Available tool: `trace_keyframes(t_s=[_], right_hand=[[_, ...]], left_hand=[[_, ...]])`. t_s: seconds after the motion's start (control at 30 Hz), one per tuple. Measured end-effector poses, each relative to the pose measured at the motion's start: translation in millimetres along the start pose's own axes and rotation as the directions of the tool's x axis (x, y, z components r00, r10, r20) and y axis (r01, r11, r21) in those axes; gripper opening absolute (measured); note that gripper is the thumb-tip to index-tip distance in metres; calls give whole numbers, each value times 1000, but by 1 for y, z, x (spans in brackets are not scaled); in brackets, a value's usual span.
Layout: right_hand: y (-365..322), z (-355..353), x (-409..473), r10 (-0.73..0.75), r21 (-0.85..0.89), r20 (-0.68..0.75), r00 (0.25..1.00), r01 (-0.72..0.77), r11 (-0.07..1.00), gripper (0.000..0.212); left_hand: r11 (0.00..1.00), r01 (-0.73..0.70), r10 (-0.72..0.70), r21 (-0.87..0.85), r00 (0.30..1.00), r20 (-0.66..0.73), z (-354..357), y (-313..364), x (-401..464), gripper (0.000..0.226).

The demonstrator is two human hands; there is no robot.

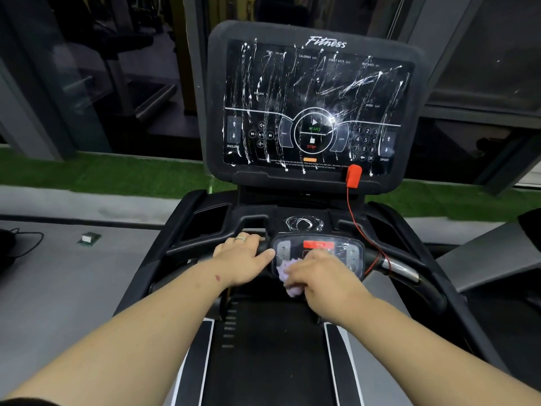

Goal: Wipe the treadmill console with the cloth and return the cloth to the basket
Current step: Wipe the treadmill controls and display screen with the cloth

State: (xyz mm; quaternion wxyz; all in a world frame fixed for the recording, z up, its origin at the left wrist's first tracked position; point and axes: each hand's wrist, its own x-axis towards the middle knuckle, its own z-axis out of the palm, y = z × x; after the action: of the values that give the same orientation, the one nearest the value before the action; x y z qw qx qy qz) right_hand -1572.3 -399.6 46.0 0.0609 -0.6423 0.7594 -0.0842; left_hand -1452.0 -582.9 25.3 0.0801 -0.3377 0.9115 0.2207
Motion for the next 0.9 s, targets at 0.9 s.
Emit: trace_keyframes(t_s=[0.9], right_hand=[[22, 18, -28, 346, 179, -347, 872, -301, 937, 51]], left_hand=[[999, 13, -11, 48, 1000, -23, 1, 4, 1, 72]])
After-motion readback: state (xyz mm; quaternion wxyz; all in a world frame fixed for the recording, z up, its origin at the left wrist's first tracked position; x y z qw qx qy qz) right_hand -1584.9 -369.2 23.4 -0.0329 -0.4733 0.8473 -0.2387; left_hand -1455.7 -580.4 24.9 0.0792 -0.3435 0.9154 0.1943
